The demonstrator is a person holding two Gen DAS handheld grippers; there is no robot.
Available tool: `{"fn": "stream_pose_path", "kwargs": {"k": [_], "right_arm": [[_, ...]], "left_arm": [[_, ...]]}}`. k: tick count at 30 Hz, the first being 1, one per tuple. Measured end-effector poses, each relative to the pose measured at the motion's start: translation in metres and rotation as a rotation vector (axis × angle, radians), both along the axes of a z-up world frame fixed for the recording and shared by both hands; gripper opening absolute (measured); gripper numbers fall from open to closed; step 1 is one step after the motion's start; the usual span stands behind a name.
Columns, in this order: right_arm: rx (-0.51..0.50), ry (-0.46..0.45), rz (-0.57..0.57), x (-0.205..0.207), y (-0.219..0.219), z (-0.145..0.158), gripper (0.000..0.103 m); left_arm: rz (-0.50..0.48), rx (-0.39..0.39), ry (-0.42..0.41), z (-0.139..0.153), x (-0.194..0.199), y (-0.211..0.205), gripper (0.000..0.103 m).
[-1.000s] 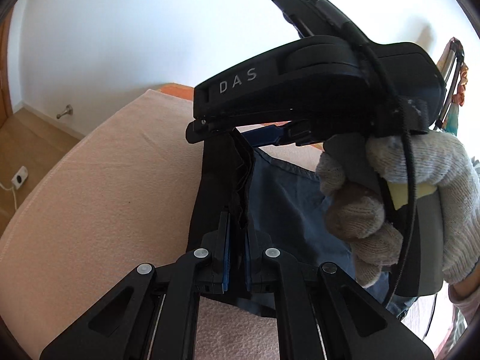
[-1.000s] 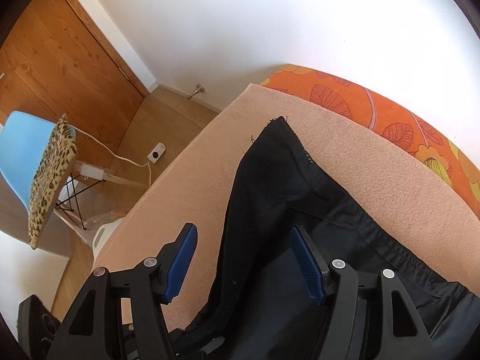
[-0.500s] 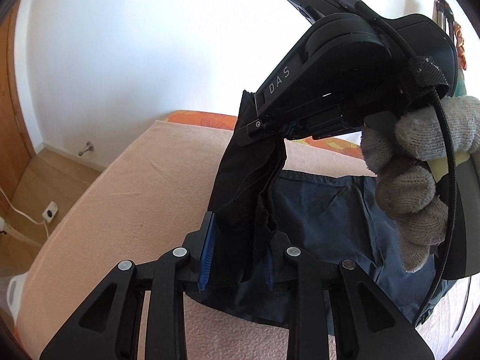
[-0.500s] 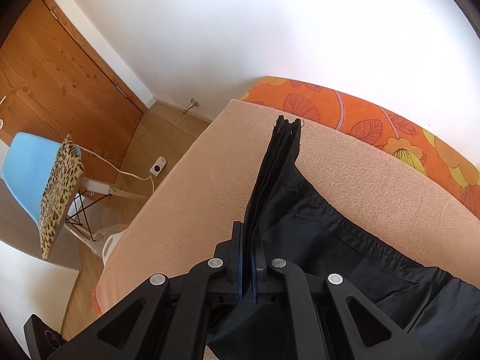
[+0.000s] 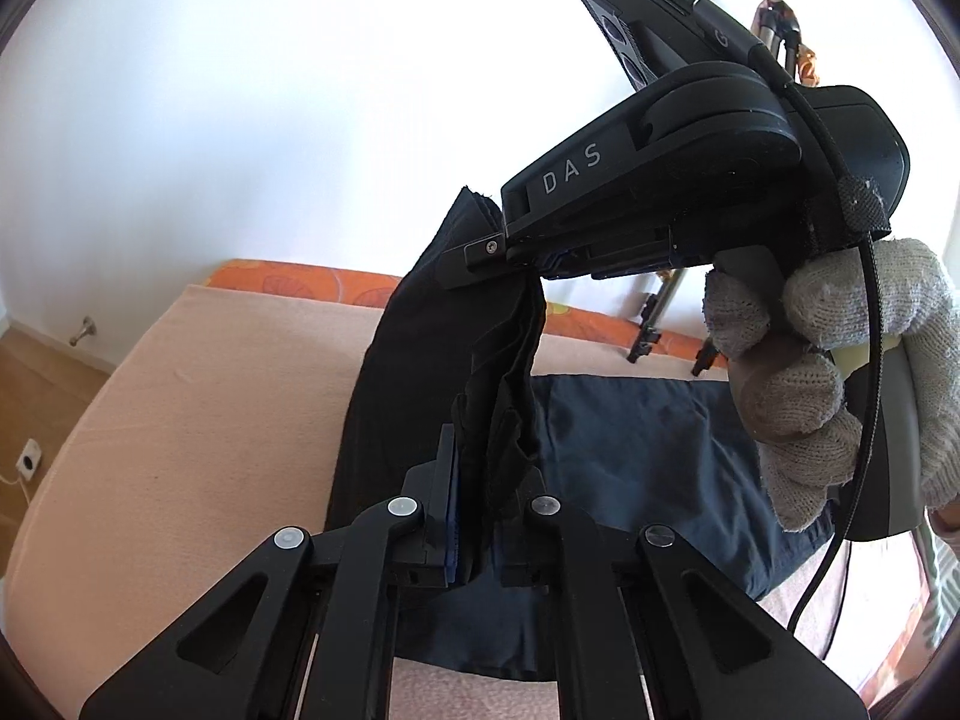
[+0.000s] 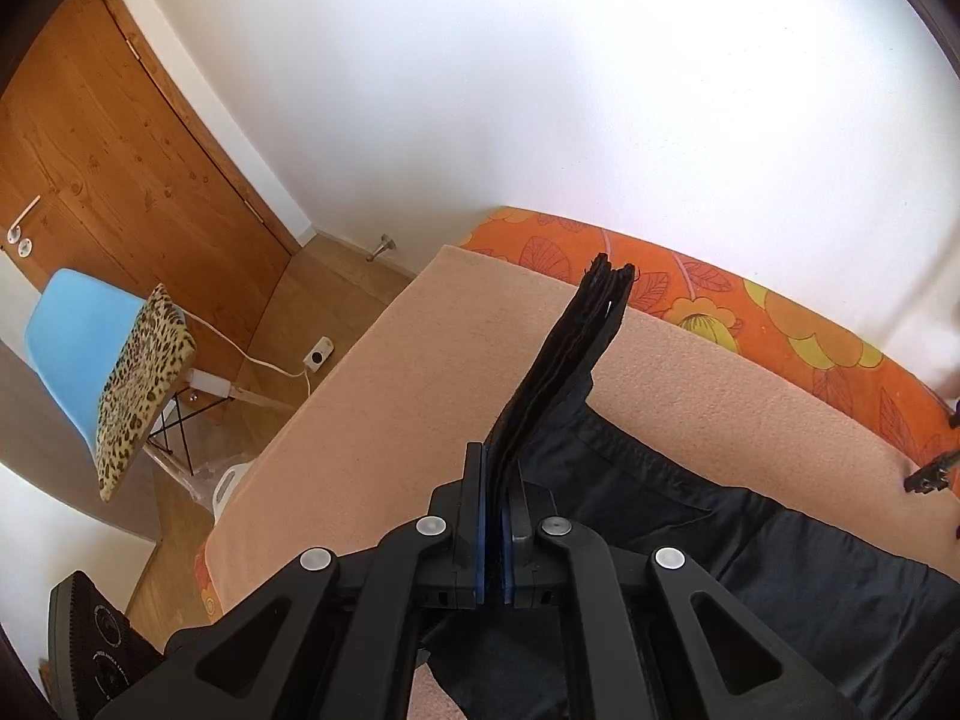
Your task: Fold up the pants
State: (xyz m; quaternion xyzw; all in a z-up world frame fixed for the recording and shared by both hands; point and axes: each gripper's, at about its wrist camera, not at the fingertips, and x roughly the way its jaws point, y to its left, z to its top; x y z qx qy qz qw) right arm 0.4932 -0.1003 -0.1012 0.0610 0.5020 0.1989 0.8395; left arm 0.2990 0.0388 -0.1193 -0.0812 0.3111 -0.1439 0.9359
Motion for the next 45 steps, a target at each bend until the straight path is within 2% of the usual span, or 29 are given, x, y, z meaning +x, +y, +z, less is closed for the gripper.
{"fn": "stream_pose_path", "kwargs": {"k": [3, 7, 16, 21, 27, 29, 31, 33, 38, 42, 44, 45], "right_arm": [[-0.009, -0.004, -0.029, -0.018, -0.034, 0.005, 0.001], [-0.022, 0.007, -0.075, -0.042, -0.086, 0.000, 0.001], [-0.012, 0.068, -0.188, -0.095, -0.195, -0.035, 0.001], [-0.016, 0.099, -0.240, -0.116, -0.239, -0.053, 0.001], [-0.024, 0.078, -0.255, -0.128, -0.273, -0.054, 0.001], [-0.046, 0.032, -0.226, -0.131, -0.273, -0.046, 0.001], [-0.072, -0.022, -0.179, -0.137, -0.269, -0.042, 0.001], [-0.112, -0.035, -0.153, -0.142, -0.269, -0.049, 0.001], [-0.129, -0.012, -0.153, -0.144, -0.281, -0.072, 0.001], [-0.155, -0.068, -0.134, -0.149, -0.286, -0.058, 0.001], [-0.190, -0.109, -0.128, -0.150, -0.291, -0.048, 0.001], [-0.198, -0.102, -0.138, -0.149, -0.296, -0.049, 0.001]], "left_arm": [[-0.057, -0.030, 0.016, 0.003, -0.001, -0.026, 0.006], [-0.133, -0.016, 0.029, 0.001, -0.008, -0.073, 0.006], [-0.293, 0.017, 0.102, -0.027, -0.020, -0.174, 0.006], [-0.350, 0.021, 0.135, -0.044, -0.015, -0.221, 0.006], [-0.389, 0.006, 0.164, -0.049, -0.012, -0.258, 0.006], [-0.405, 0.003, 0.174, -0.045, -0.011, -0.258, 0.012], [-0.418, -0.010, 0.210, -0.039, -0.014, -0.254, 0.024], [-0.424, -0.010, 0.220, -0.032, -0.020, -0.240, 0.029], [-0.359, 0.042, 0.205, -0.025, -0.030, -0.189, 0.031], [-0.233, 0.107, 0.208, -0.036, -0.014, -0.144, 0.031], [-0.169, 0.103, 0.240, -0.045, -0.004, -0.125, 0.031], [-0.142, 0.102, 0.250, -0.051, 0.001, -0.119, 0.031]]}}
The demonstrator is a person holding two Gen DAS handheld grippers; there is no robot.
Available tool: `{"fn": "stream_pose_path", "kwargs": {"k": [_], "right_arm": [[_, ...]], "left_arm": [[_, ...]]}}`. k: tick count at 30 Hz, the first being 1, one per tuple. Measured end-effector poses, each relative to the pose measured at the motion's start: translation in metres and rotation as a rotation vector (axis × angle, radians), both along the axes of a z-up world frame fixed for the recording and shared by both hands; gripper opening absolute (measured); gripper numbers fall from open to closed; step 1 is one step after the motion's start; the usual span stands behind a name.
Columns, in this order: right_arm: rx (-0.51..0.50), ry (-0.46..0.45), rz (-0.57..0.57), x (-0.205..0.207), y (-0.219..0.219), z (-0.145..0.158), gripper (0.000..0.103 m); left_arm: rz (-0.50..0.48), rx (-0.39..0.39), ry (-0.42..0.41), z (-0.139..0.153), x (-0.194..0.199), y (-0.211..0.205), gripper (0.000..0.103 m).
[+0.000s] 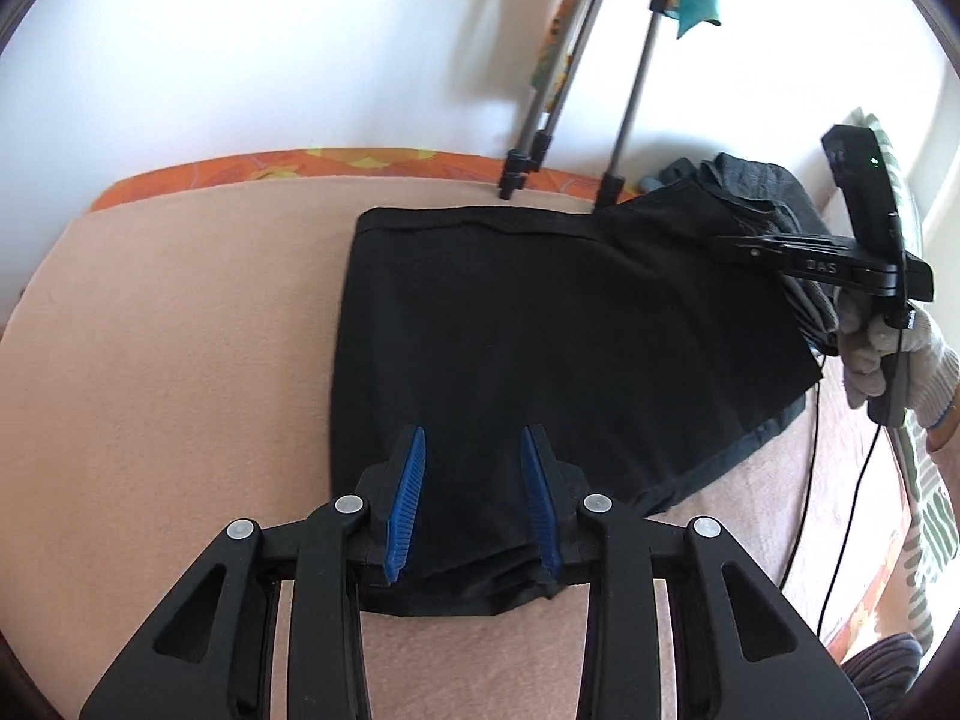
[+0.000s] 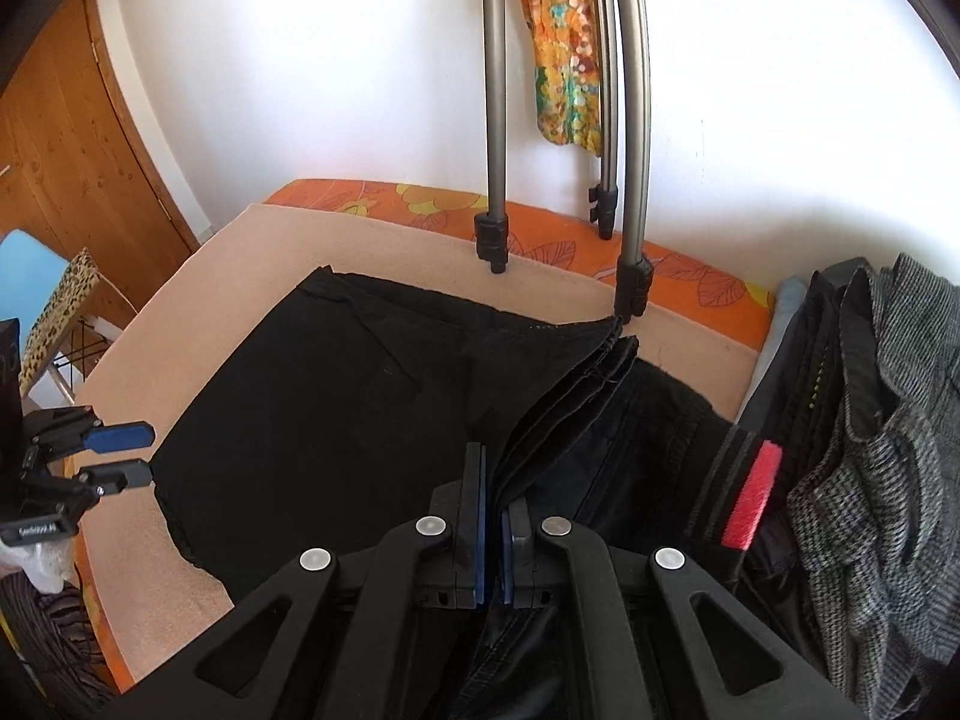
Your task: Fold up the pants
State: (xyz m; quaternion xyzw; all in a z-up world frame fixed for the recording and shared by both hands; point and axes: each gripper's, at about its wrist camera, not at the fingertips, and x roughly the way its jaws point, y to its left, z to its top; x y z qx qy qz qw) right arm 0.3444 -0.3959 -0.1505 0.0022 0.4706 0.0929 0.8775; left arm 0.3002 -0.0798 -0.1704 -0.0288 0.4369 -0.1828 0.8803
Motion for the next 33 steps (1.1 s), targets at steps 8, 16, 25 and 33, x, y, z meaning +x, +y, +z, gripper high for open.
{"fn": "stream_pose_path", "kwargs": {"k": [8, 16, 25, 33], "right_arm": [[-0.015, 0.092, -0.100, -0.008, -0.028, -0.030, 0.001], [-0.054, 0.109, -0.167, -0.007, -0.033, -0.030, 0.005], [-0.252, -0.064, -0.184, -0.024, 0.009, 0.023, 0.058], [0.029, -0.053, -0.012, 0.010, 0.082, 0.031, 0.038]], "left_arm": [[0.010, 0.048, 0.041, -0.027, 0.012, 0.000, 0.031], [-0.015, 0.119, 0.013, -0.026, 0.013, -0.010, 0.032], [0.052, 0.094, 0.023, -0.024, 0.015, 0.016, 0.032], [0.055, 0.026, 0.047, -0.027, 0.016, 0.025, 0.031]]}}
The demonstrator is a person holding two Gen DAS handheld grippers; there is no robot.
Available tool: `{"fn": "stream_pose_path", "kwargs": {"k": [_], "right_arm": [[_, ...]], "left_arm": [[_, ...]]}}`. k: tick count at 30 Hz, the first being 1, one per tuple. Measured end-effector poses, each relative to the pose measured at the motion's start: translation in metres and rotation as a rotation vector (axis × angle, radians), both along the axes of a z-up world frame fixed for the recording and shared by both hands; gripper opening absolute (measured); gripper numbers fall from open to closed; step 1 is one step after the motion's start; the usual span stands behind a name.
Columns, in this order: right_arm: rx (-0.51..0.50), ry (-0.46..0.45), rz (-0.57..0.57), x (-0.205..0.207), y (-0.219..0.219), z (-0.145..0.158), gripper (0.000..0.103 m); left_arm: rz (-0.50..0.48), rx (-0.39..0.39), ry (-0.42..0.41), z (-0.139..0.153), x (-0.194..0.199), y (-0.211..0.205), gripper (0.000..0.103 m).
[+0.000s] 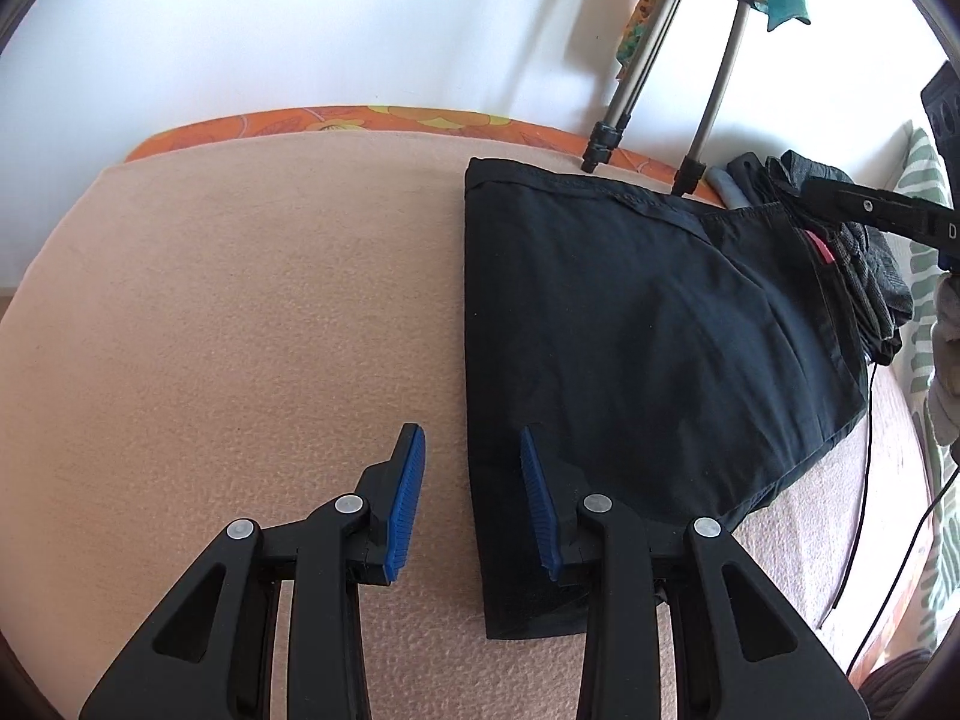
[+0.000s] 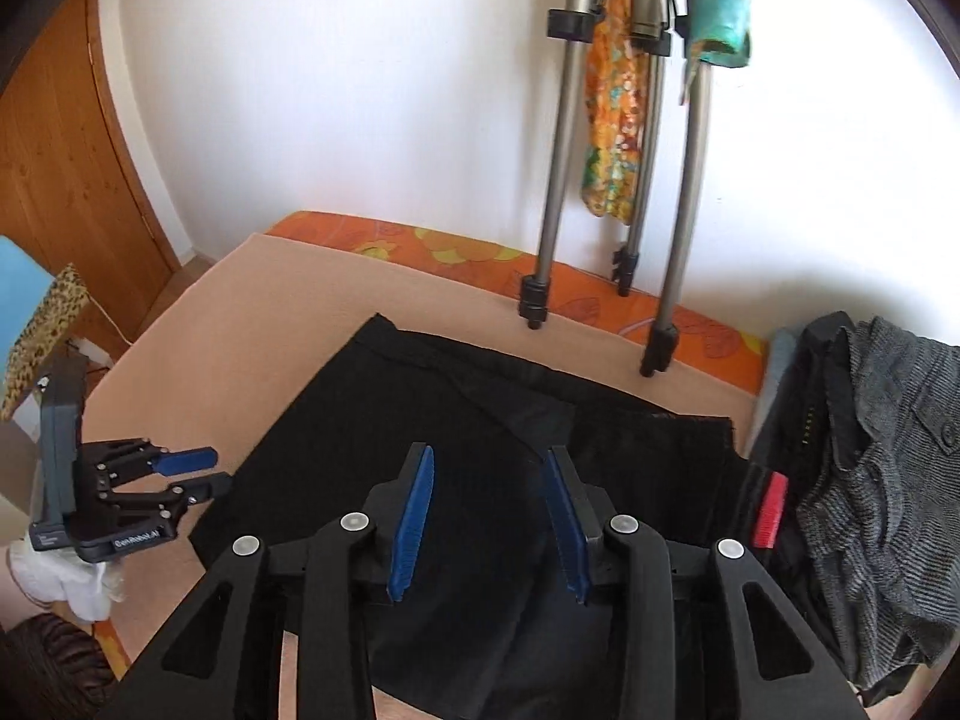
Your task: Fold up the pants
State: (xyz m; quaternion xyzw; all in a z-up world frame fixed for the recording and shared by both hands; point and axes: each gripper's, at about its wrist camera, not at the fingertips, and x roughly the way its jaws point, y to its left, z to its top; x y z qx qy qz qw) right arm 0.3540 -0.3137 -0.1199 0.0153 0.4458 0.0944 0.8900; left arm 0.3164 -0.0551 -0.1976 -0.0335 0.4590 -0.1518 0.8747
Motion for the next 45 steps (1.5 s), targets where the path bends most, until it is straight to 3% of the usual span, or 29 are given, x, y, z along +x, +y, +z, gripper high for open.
{"fn": "stream_pose_path", "kwargs": {"k": [7, 12, 22, 26, 29, 31, 34, 38, 39, 40, 41, 45], "right_arm": [[0.128, 0.113, 0.067, 0.067, 0.067, -0.042, 0.035], [0.116, 0.201, 0.077, 0.106, 0.104, -0.069, 0.038], [-0.060, 0.324, 0.010, 0.139, 0.132, -0.092, 0.039], [-0.141, 0.375, 0.006, 0.149, 0.141, -0.099, 0.052], [-0.194, 0.404, 0.013, 0.154, 0.150, -0.108, 0.053], [-0.186, 0.395, -0.014, 0.154, 0.147, -0.109, 0.050], [-0.175, 0.385, -0.041, 0.153, 0.138, -0.107, 0.033], [-0.136, 0.382, -0.026, 0.149, 0.128, -0.103, 0.023], [-0.125, 0.381, -0.025, 0.148, 0.126, -0.102, 0.019], [-0.108, 0.378, -0.026, 0.147, 0.124, -0.100, 0.017], [-0.089, 0.372, -0.028, 0.146, 0.121, -0.097, 0.012], [-0.007, 0.342, -0.037, 0.139, 0.107, -0.086, 0.007]], "left_arm": [[-0.017, -0.004, 0.016, -0.006, -0.003, -0.004, 0.032], [-0.017, -0.040, 0.034, -0.009, -0.002, 0.001, 0.032], [-0.014, -0.107, 0.057, -0.012, 0.000, 0.013, 0.032], [-0.016, -0.115, 0.058, -0.012, 0.000, 0.014, 0.032], [-0.014, -0.124, 0.062, -0.012, 0.000, 0.016, 0.032], [-0.012, -0.132, 0.064, -0.012, 0.001, 0.019, 0.032], [-0.011, -0.136, 0.066, -0.013, 0.002, 0.024, 0.032], [-0.016, -0.140, 0.066, -0.014, 0.004, 0.022, 0.032], [-0.016, -0.145, 0.067, -0.013, 0.004, 0.022, 0.034], [-0.014, -0.152, 0.067, -0.014, 0.006, 0.022, 0.045], [-0.008, -0.163, 0.067, -0.014, 0.006, 0.022, 0.049], [0.007, -0.180, 0.070, -0.019, 0.009, 0.020, 0.051]]}}
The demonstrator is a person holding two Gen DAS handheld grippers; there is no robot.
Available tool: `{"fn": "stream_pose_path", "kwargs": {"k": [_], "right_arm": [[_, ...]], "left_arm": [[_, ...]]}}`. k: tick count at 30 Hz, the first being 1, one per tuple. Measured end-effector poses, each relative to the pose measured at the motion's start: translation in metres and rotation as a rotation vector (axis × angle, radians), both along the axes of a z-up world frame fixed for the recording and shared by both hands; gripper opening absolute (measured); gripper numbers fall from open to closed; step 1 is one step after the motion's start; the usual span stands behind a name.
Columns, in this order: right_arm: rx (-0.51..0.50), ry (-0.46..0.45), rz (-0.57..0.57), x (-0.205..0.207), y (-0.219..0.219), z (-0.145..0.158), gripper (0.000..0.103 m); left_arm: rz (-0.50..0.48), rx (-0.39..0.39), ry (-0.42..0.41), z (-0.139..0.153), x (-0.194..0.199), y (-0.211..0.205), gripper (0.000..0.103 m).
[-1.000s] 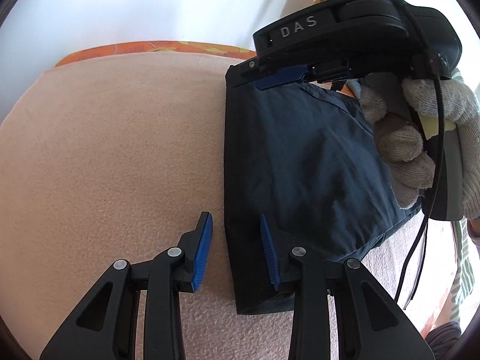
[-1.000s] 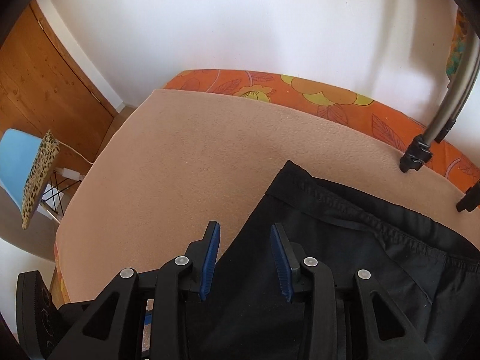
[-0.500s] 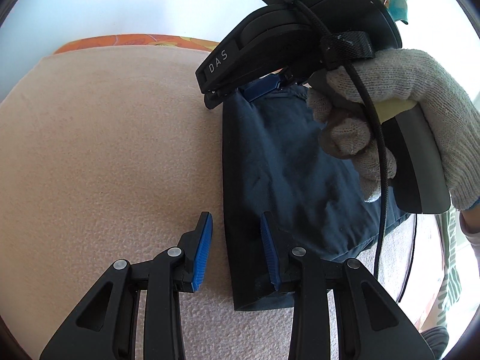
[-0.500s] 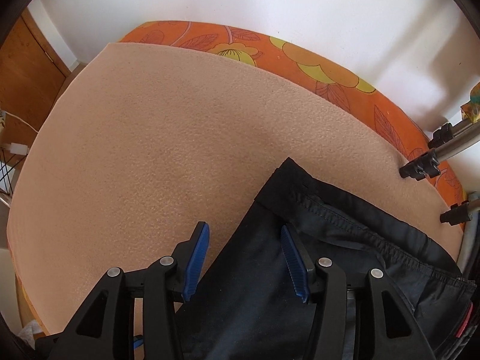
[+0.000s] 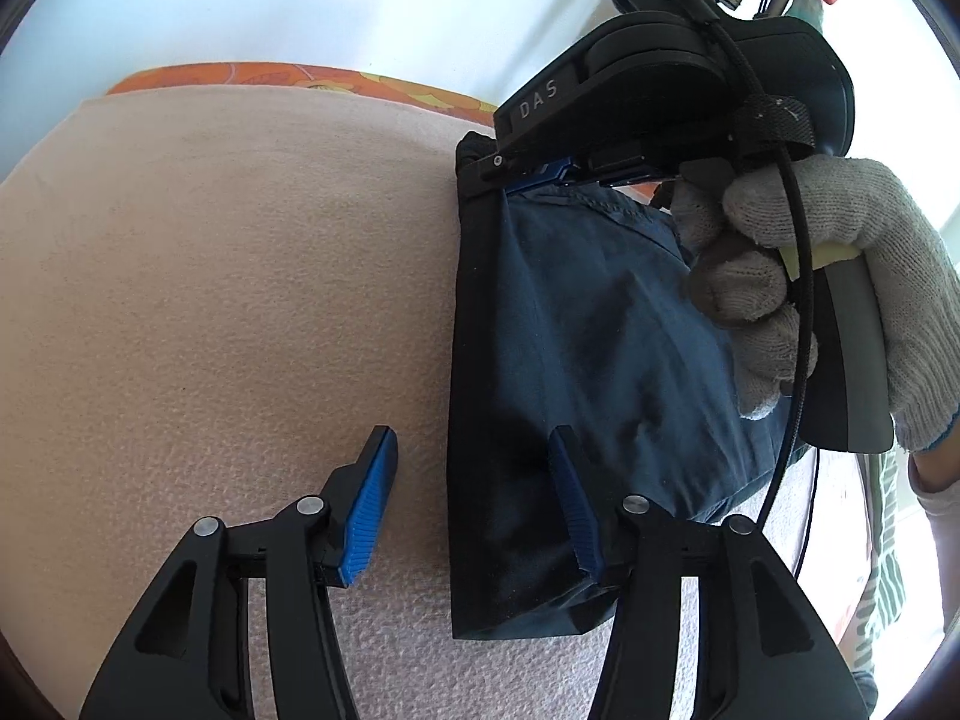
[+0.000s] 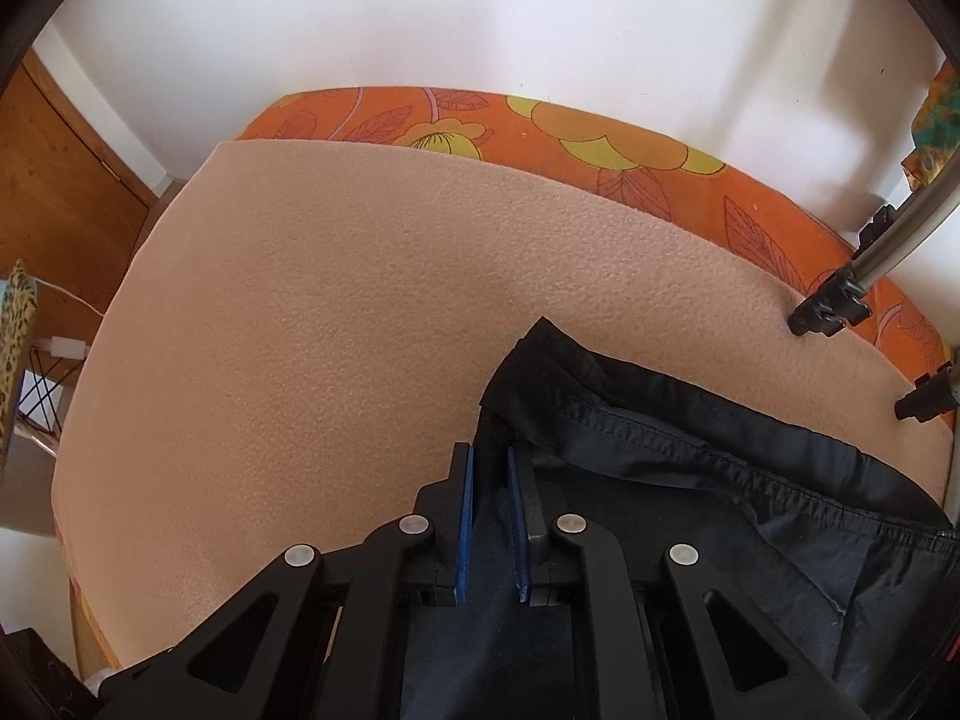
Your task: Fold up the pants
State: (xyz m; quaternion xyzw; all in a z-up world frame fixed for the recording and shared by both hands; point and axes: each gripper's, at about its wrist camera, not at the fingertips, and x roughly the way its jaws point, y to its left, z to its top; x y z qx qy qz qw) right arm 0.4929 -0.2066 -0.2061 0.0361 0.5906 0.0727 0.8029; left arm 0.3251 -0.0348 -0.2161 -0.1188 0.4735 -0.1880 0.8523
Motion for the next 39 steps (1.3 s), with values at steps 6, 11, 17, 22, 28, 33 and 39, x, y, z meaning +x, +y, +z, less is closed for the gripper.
{"fn": "stream_pose_path", "kwargs": {"k": [6, 11, 17, 22, 28, 33, 39], "right_arm": [[0.115, -0.043, -0.040, -0.009, -0.026, 0.020, 0.005], [0.143, -0.052, -0.061, -0.012, -0.035, 0.028, 0.005], [0.087, -0.053, -0.027, -0.006, -0.023, 0.031, 0.015], [0.011, -0.047, 0.016, 0.003, -0.005, 0.035, 0.041], [-0.141, 0.046, 0.118, 0.009, 0.032, 0.014, 0.052], [-0.255, 0.064, 0.127, 0.010, 0.038, 0.001, 0.023], [-0.123, 0.023, 0.046, 0.005, 0.025, 0.019, 0.009]], "left_arm": [[0.037, -0.120, 0.044, -0.009, 0.010, 0.010, 0.052], [0.032, -0.146, 0.036, -0.010, 0.013, 0.009, 0.025], [-0.011, -0.117, -0.040, 0.008, 0.000, -0.006, 0.009], [-0.014, -0.123, -0.064, 0.014, -0.007, -0.004, 0.008], [-0.029, -0.116, -0.076, 0.015, -0.006, -0.013, 0.008], [-0.040, -0.119, -0.084, 0.018, -0.007, -0.014, 0.008], [-0.042, -0.147, -0.090, 0.024, -0.012, -0.001, 0.007]]}}
